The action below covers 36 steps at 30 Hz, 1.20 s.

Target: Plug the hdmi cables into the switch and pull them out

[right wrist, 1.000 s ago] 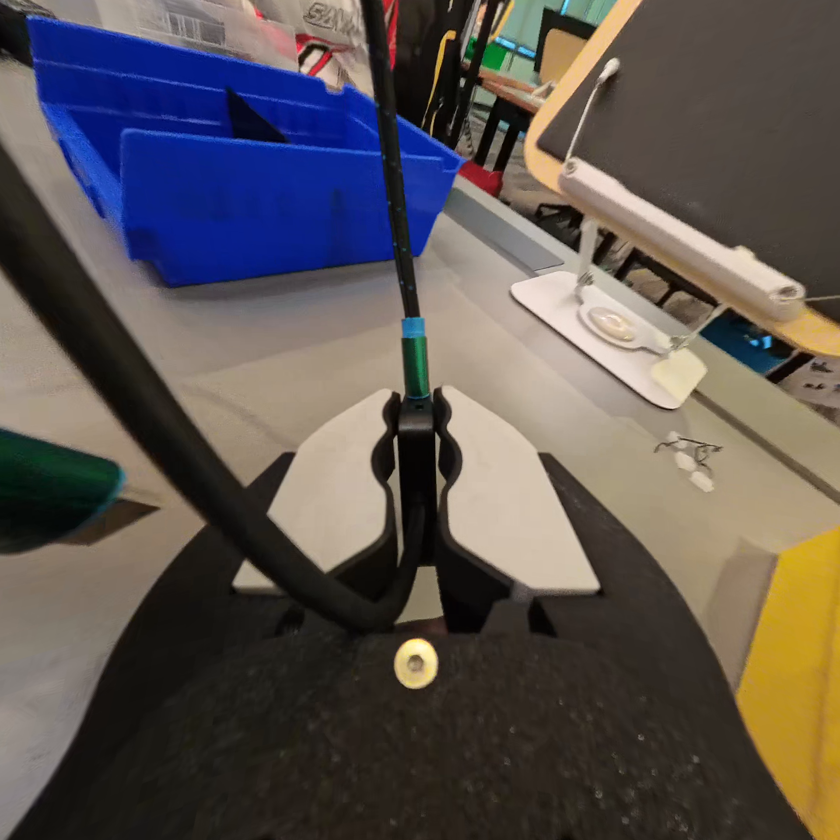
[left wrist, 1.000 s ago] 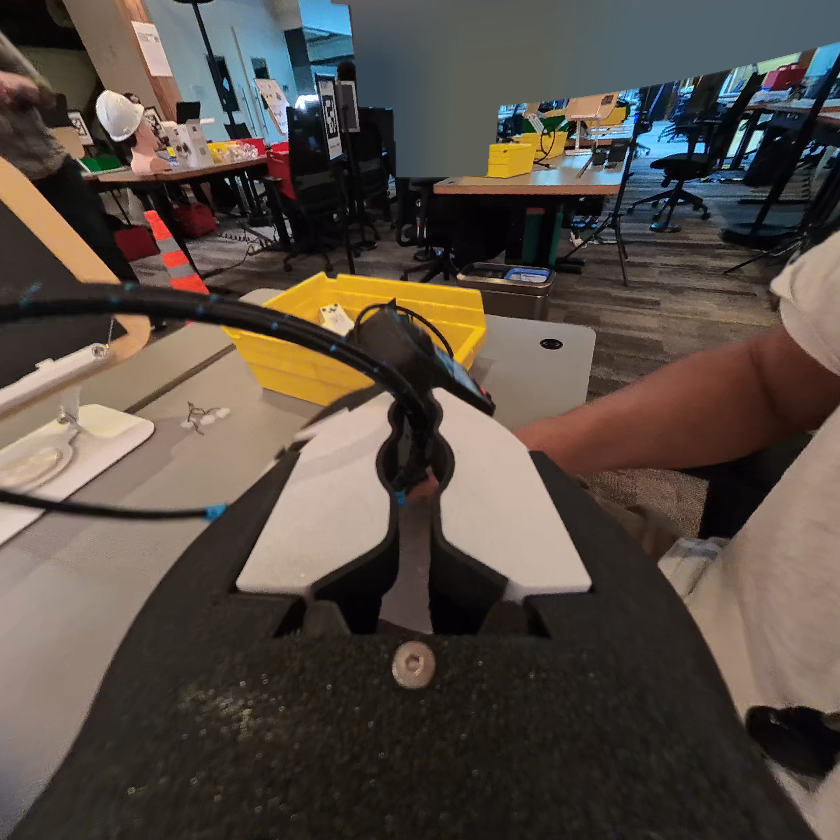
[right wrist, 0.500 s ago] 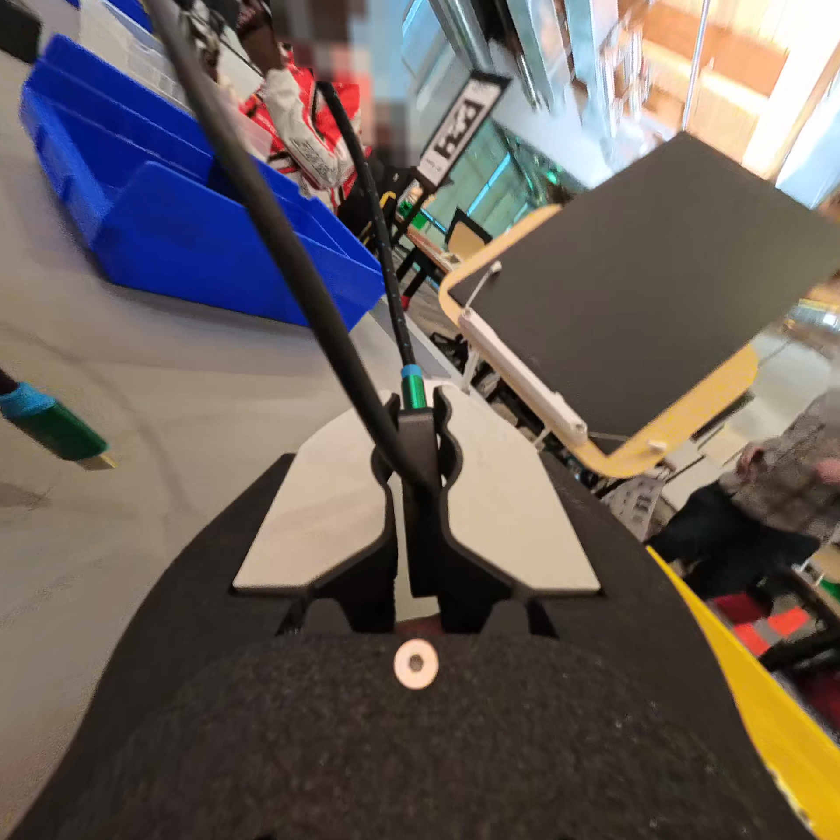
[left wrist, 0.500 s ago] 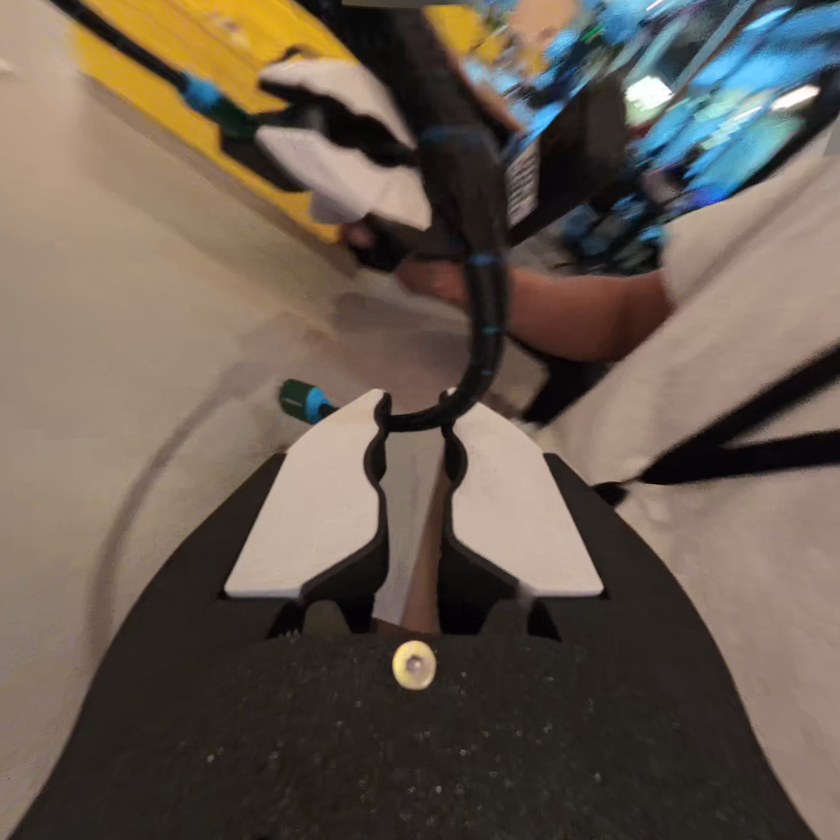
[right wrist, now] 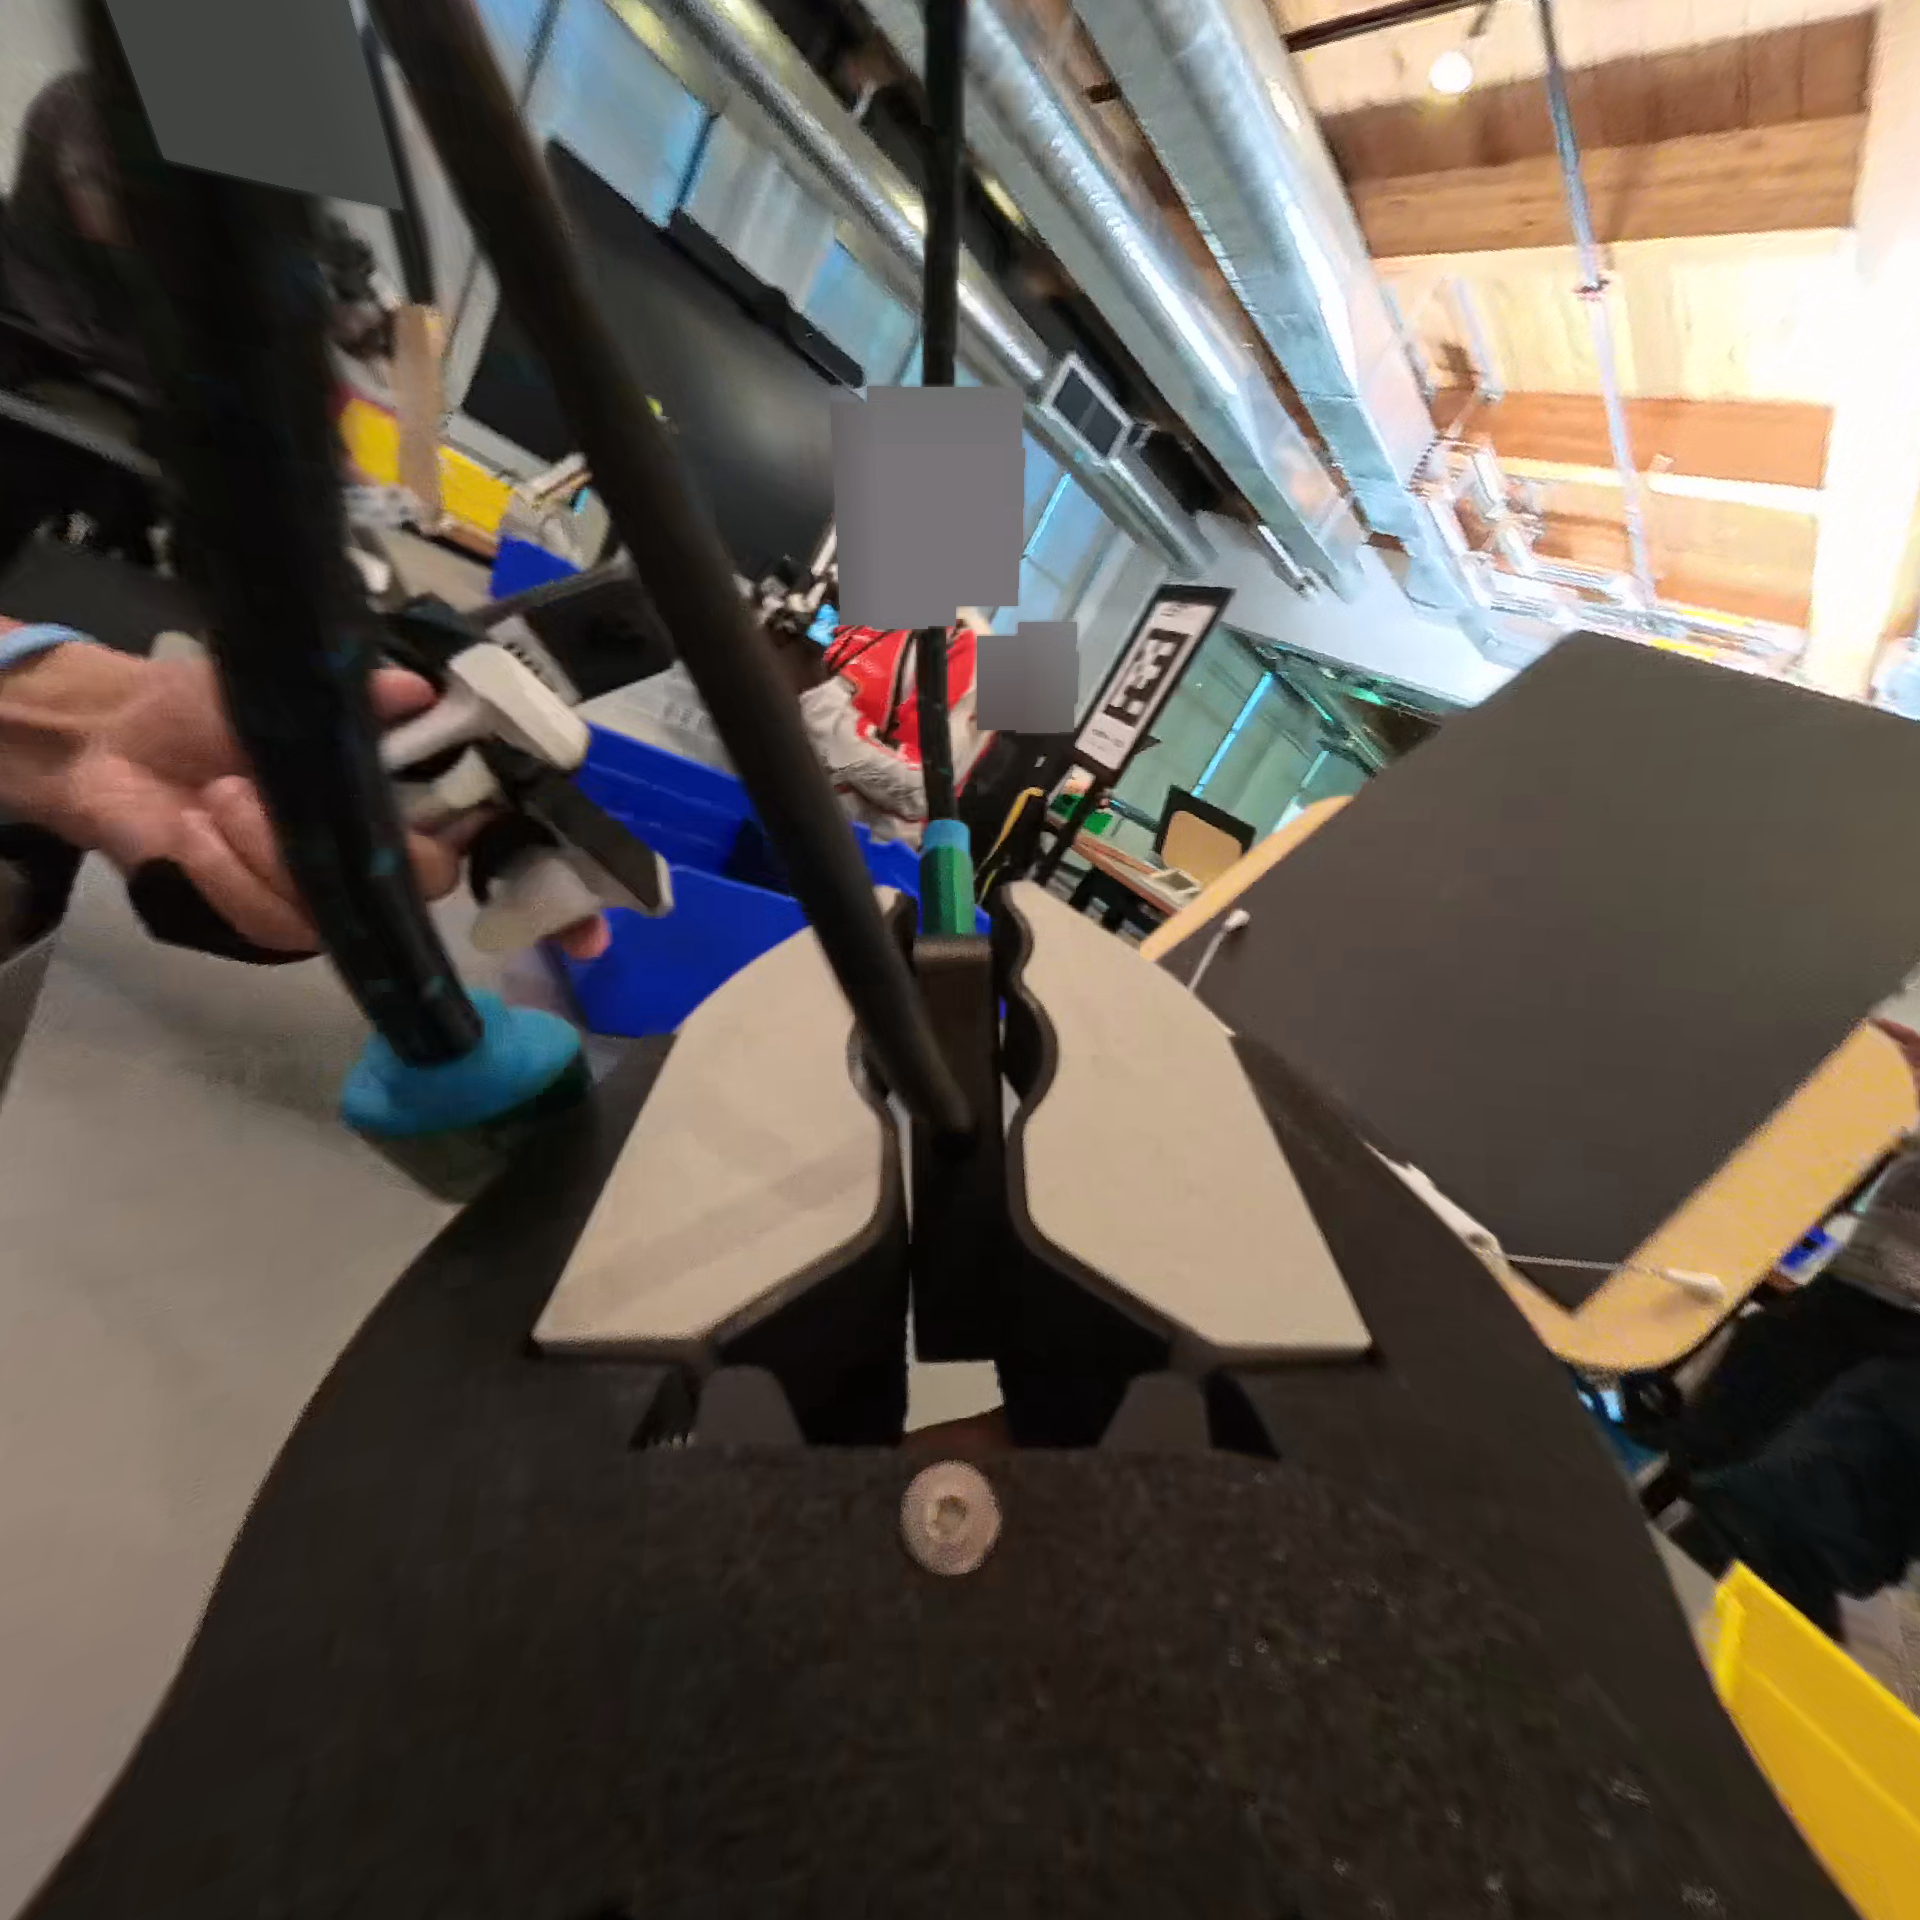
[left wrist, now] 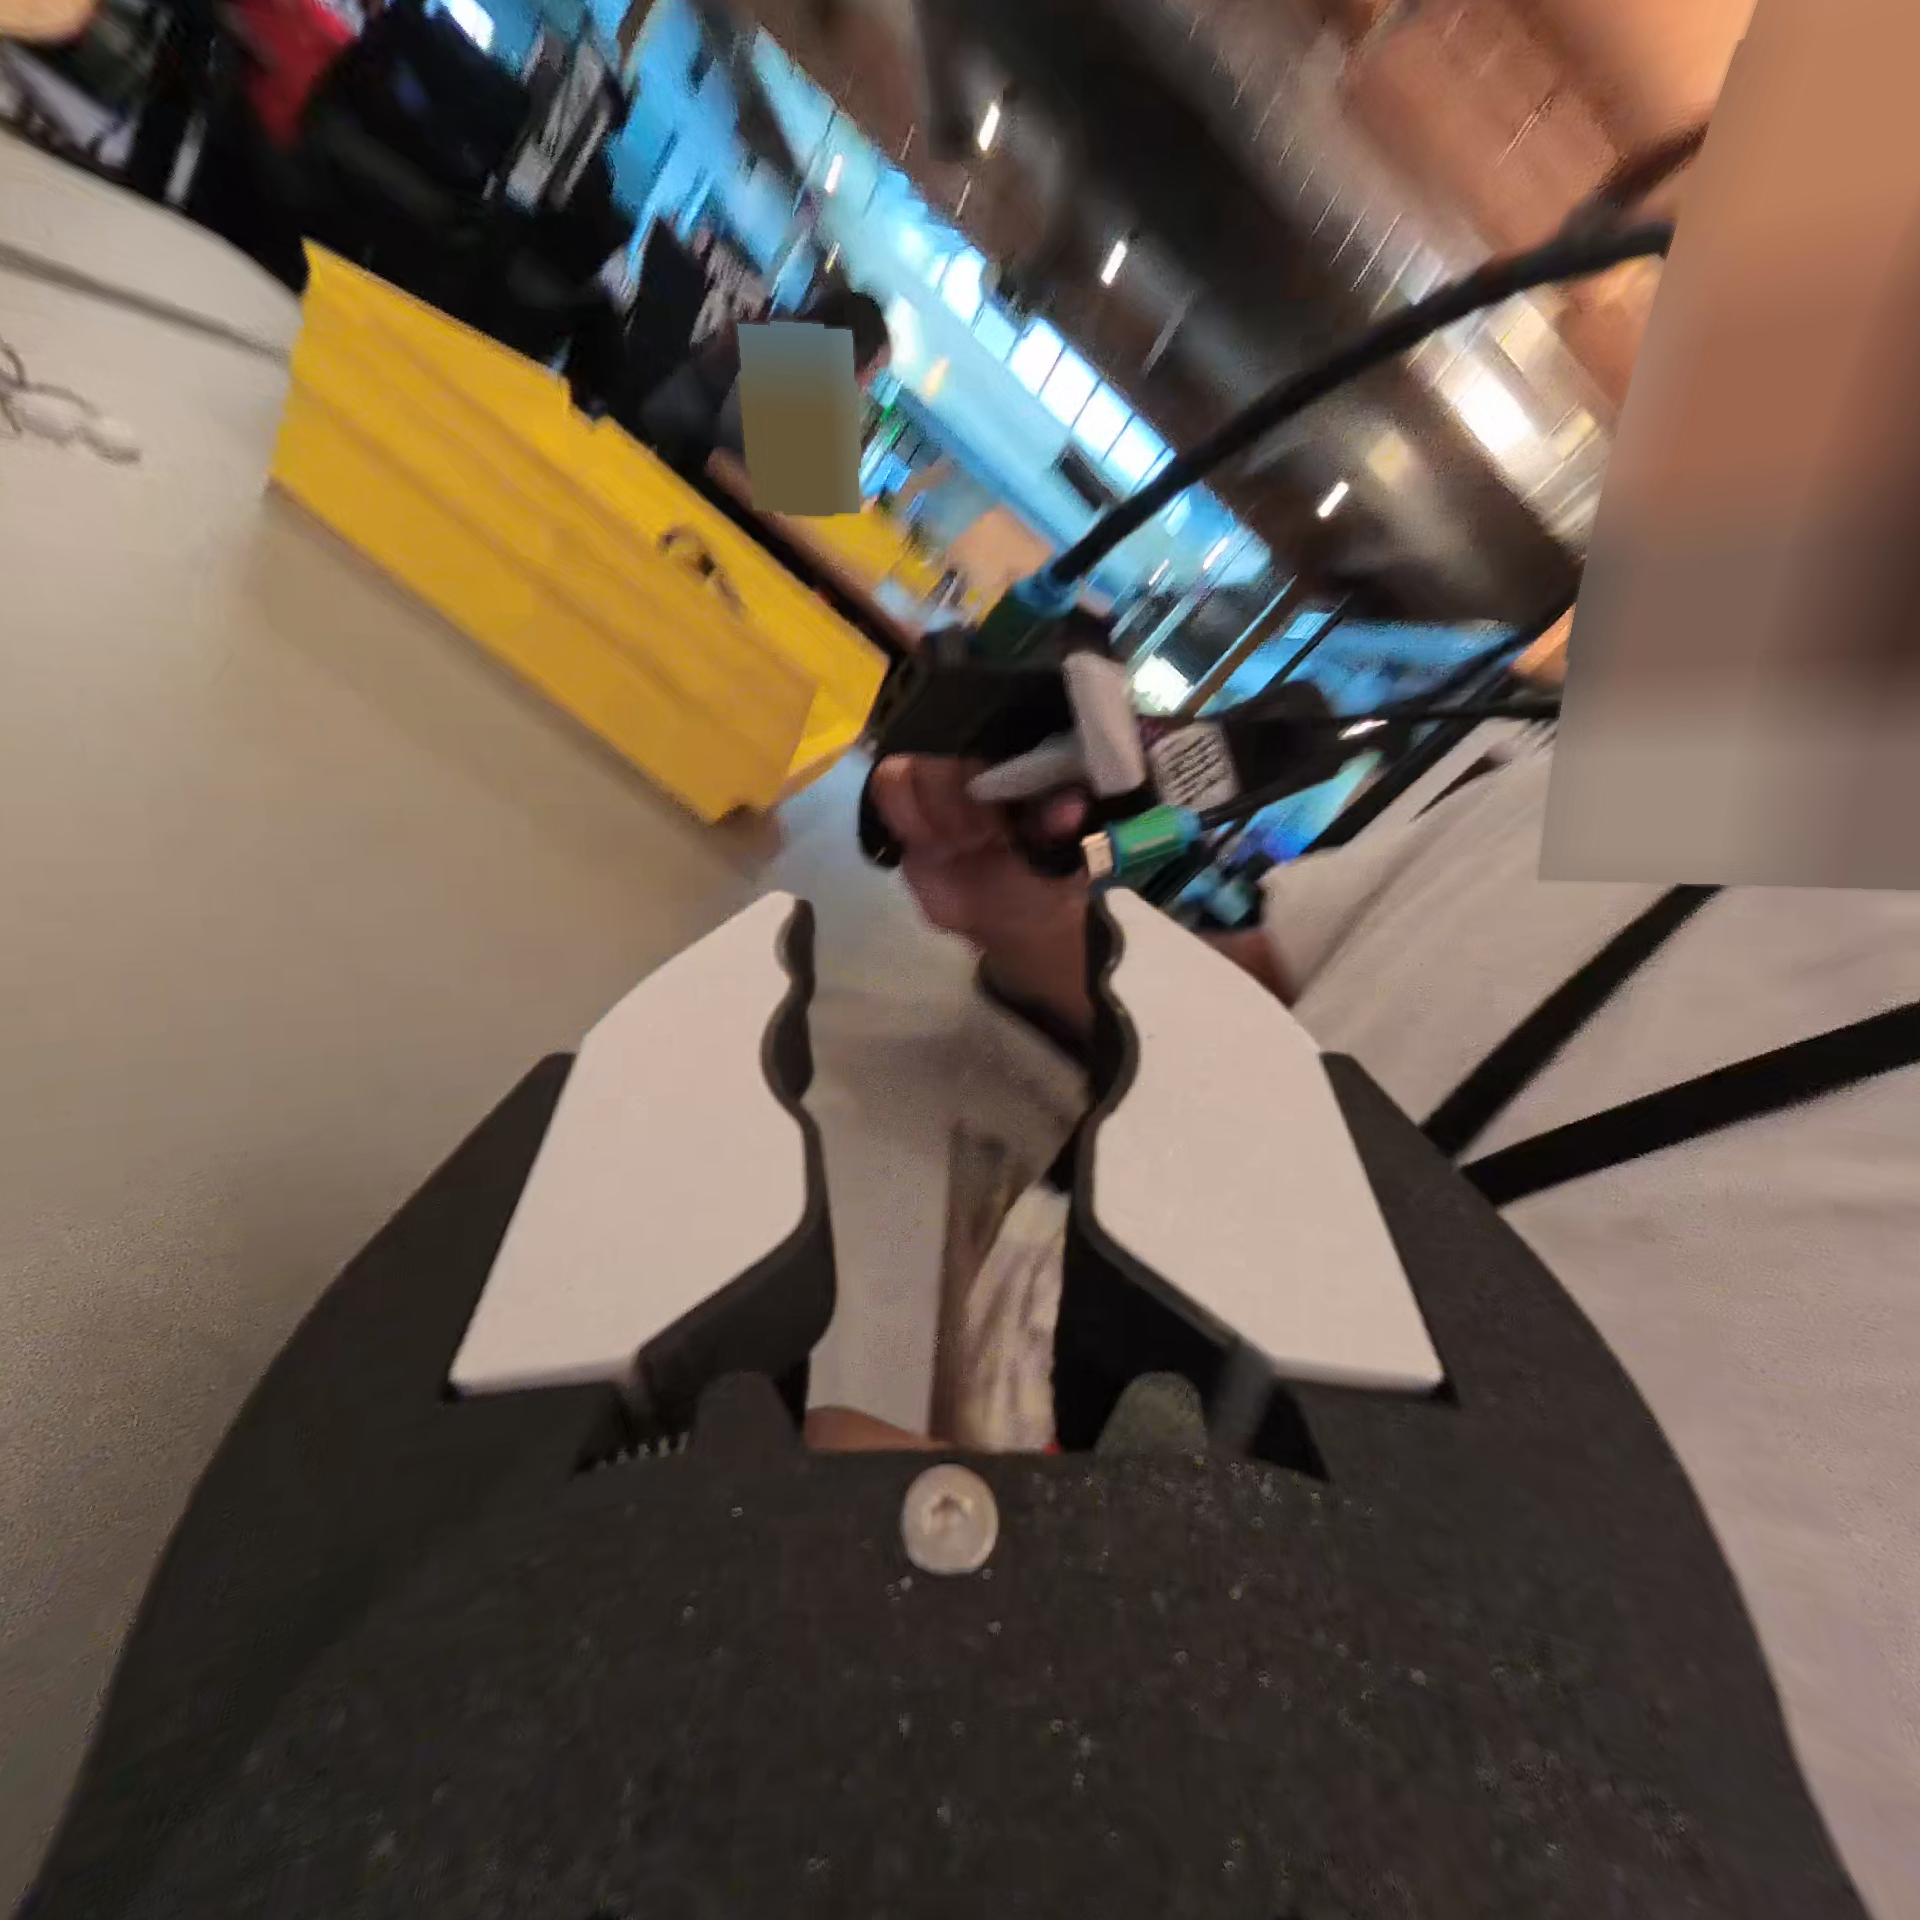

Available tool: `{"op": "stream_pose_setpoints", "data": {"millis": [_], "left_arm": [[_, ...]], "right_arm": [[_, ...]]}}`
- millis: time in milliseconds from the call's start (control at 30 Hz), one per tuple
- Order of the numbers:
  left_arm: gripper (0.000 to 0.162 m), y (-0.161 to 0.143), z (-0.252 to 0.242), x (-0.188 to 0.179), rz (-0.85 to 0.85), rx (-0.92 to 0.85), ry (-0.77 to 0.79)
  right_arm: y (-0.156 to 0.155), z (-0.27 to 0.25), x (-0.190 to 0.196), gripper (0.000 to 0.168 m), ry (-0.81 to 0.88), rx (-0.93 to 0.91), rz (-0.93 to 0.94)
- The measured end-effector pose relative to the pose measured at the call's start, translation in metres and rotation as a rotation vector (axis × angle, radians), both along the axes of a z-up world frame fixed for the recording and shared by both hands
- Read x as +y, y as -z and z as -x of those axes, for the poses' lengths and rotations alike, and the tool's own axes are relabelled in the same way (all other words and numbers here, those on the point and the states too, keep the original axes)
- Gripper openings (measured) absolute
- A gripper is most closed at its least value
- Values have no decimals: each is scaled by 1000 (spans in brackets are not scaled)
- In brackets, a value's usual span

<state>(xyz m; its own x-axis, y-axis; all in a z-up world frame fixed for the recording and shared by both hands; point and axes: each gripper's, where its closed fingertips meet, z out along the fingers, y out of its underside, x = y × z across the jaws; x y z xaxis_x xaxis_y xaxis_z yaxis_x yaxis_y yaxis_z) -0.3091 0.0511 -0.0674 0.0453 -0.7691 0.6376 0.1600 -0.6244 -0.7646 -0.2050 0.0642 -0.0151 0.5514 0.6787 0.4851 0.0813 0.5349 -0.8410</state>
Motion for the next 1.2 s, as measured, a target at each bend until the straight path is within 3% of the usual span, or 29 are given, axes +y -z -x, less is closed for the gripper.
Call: {"op": "stream_pose_setpoints", "data": {"millis": [200, 467, 633, 733, 1067, 1200], "left_arm": [[57, 12, -55, 0, -137, 235, -119], [18, 18, -59, 5, -214, 299, -213], [3, 39, -49, 25, -225, 468, -366], [3, 40, -43, 31, -275, 541, -435], [4, 47, -46, 24, -333, 671, -492], [19, 43, -54, 17, -307, 593, -420]], "right_arm": [[33, 31, -15, 14, -8, -201, -99], [67, 46, -23, 13, -58, -359, -102], [95, 51, -7, 14, -13, -460, -19], [114, 49, 8, 24, 68, -541, 81], [140, 51, 20, 13, 157, -641, 256], [134, 45, 24, 13, 206, -663, 140]]}}
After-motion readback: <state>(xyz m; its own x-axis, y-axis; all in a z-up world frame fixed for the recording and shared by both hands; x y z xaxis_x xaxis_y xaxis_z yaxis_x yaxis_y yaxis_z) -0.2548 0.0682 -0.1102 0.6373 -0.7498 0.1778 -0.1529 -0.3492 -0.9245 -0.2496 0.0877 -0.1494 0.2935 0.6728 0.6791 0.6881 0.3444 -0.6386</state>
